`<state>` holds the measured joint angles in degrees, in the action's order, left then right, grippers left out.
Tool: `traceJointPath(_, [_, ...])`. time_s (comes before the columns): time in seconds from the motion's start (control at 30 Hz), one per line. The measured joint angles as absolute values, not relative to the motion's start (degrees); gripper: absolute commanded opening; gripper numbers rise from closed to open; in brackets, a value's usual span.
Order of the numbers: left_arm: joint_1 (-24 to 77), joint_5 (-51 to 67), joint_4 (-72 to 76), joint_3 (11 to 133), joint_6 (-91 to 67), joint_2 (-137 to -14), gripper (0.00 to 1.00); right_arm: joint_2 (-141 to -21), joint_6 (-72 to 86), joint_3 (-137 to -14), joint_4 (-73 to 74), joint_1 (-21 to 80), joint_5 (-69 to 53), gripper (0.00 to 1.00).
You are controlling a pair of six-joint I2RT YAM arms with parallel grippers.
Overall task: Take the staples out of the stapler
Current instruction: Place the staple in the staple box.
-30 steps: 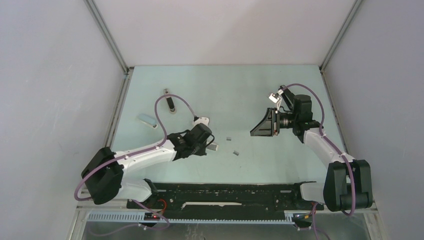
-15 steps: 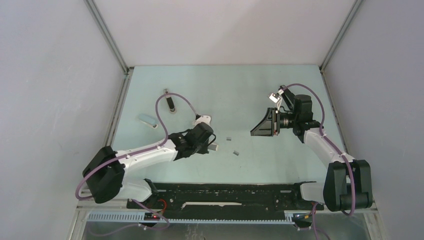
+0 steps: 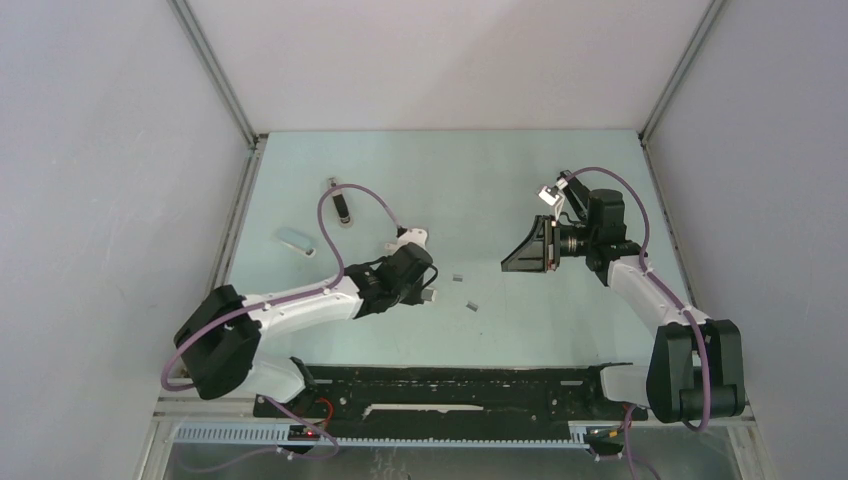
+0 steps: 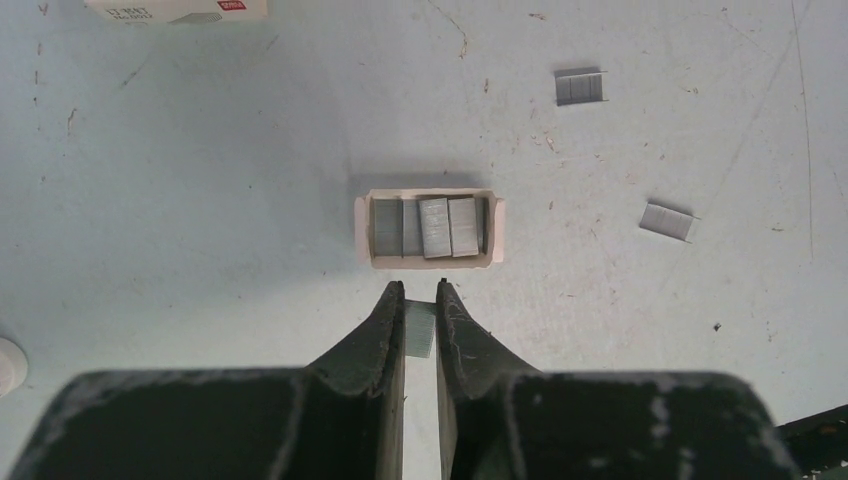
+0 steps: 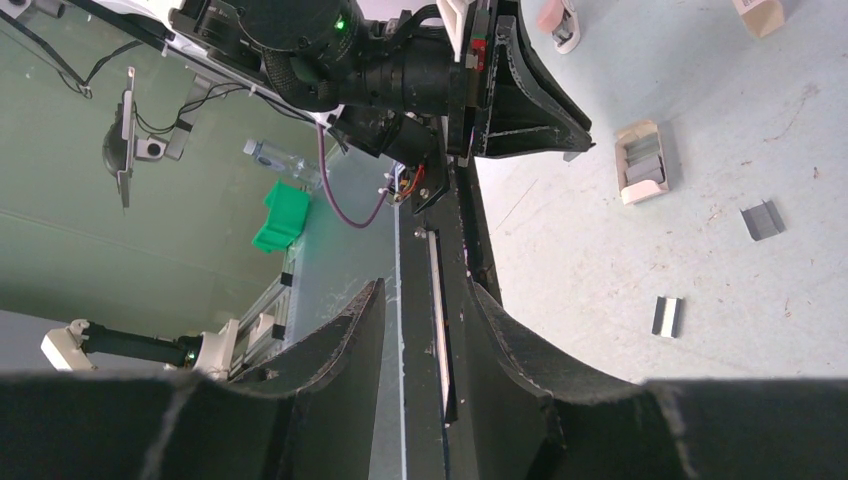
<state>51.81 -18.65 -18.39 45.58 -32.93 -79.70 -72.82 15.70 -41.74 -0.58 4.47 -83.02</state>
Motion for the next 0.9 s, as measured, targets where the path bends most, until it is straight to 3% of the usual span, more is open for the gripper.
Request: traceJointPath(0.9, [52.1, -19.3, -13.4, 50.5, -31.2, -88.0, 0.12, -72.8, 14.6, -41.7, 2.1, 3.0, -77.3, 0.43])
